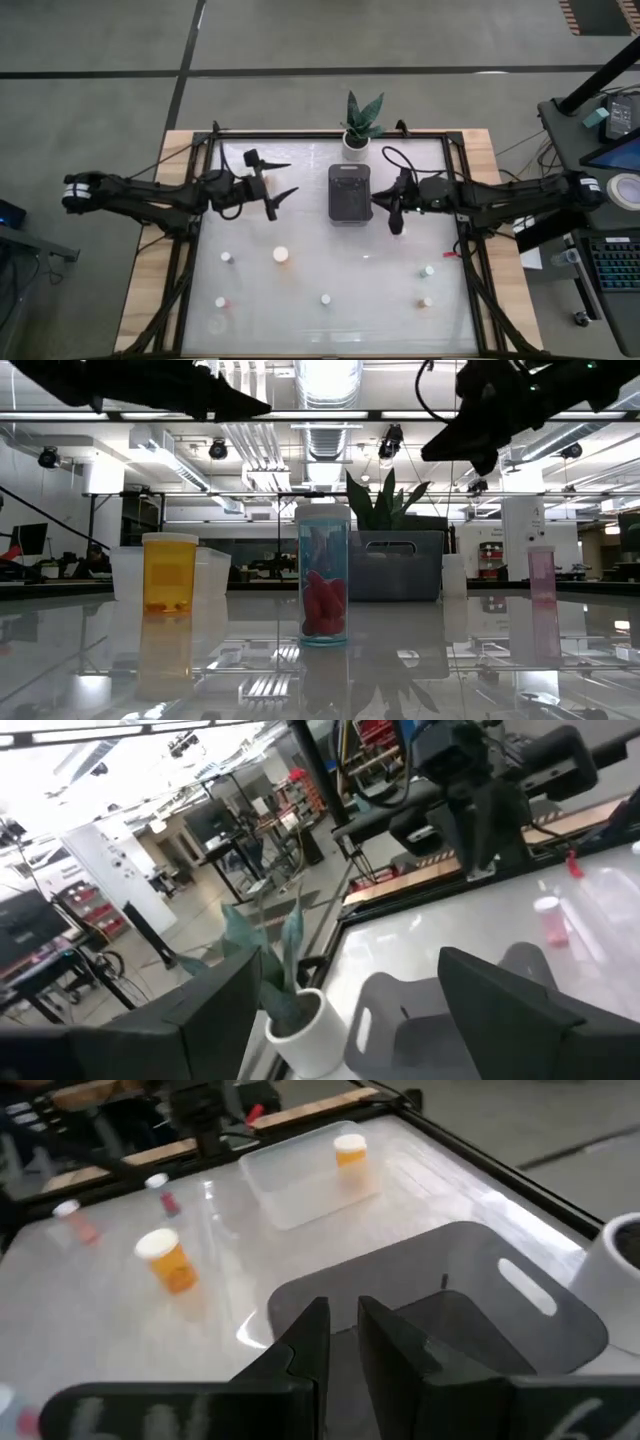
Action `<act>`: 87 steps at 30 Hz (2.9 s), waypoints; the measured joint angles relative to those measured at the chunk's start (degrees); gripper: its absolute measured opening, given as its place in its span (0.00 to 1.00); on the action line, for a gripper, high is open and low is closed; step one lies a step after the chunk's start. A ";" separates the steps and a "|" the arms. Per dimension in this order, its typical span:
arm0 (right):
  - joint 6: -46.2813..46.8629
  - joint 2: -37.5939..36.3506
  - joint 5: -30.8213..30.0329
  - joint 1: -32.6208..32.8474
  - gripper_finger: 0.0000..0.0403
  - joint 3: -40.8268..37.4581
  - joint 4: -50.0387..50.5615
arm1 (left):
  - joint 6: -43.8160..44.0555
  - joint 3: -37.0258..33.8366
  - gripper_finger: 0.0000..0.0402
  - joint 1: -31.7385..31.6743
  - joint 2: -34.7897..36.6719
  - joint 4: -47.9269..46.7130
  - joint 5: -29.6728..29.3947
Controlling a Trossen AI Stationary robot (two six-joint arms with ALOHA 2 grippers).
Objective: Pick and place medicine bottles into bin by pill shape (circle, oval)
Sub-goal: Put the top right transparent pill bottle into the black bin
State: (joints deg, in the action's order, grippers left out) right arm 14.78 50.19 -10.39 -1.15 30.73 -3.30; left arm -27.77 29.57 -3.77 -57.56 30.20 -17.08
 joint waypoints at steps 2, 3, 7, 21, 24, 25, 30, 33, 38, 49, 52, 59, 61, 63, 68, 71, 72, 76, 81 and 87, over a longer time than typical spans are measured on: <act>1.29 1.64 -0.29 0.00 0.12 1.51 0.22 | 0.05 -1.64 0.71 0.00 0.54 1.95 -0.05; 1.88 2.35 -0.26 0.02 0.12 2.25 0.21 | -0.19 -2.05 0.71 0.00 0.95 2.38 -0.14; 4.69 4.83 -0.26 0.00 0.12 5.11 0.94 | -0.65 -2.33 0.71 0.00 2.59 2.56 -0.42; 19.75 11.42 -0.19 0.01 0.12 15.80 18.84 | -1.66 -2.83 0.71 0.00 3.39 1.76 -1.92; 22.76 12.37 -0.21 0.00 0.12 18.48 26.60 | -1.68 -2.83 0.71 -0.01 3.39 1.74 -1.92; 23.29 12.69 -0.22 -0.04 0.12 19.42 29.04 | -1.68 -2.83 0.71 0.00 3.39 1.76 -1.92; 29.08 14.41 -0.19 -1.65 0.12 24.08 40.85 | -1.68 -2.85 0.71 0.00 3.39 1.78 -1.90; 31.87 15.67 -0.17 -2.84 0.12 26.24 46.97 | -1.68 -2.85 0.71 0.00 3.39 1.78 -1.91; 32.68 17.86 -0.15 -5.85 0.12 27.11 51.35 | -1.68 -2.85 0.71 0.00 3.39 1.83 -1.92; 31.70 23.18 1.78 -12.17 0.25 26.96 51.58 | -1.68 -2.85 0.71 0.00 3.39 1.83 -1.92; 31.25 24.73 1.53 -13.44 0.34 26.95 51.59 | -1.68 -2.85 0.71 0.00 3.39 1.83 -1.91; 29.17 28.98 1.25 -15.15 0.51 26.89 50.65 | -1.68 -2.85 0.71 0.00 3.39 1.83 -1.90; 28.82 30.22 1.26 -15.20 0.53 26.89 50.58 | -1.68 -2.86 0.71 0.00 3.39 1.84 -1.92; 28.73 31.29 1.27 -15.19 0.55 26.89 50.54 | -1.69 -2.86 0.71 0.00 3.39 1.83 -1.91; 28.64 33.37 1.24 -15.19 0.56 26.87 50.21 | -1.70 -2.87 0.71 0.00 3.39 1.85 -1.95; 28.05 34.25 1.20 -15.29 0.56 26.87 49.11 | -1.70 -2.85 0.71 0.00 3.39 1.85 -2.00; 27.90 34.50 1.20 -15.35 0.56 26.87 48.70 | -1.70 -2.86 0.71 0.00 3.39 1.86 -2.02; 27.88 35.54 0.64 -15.52 0.56 26.85 48.60 | -1.72 -2.87 0.71 0.00 3.39 1.85 -2.17; 27.92 35.74 -0.18 -15.52 0.50 26.85 48.38 | -2.27 -2.87 0.71 0.00 3.39 1.89 -2.38; 28.25 35.74 -0.18 -15.52 0.44 26.83 48.40 | -2.60 -2.86 0.71 0.00 3.39 1.87 -2.38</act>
State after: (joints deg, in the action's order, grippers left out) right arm 43.03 85.93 -10.57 -16.67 57.56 45.10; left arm -30.37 26.72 -3.77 -54.17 32.08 -19.46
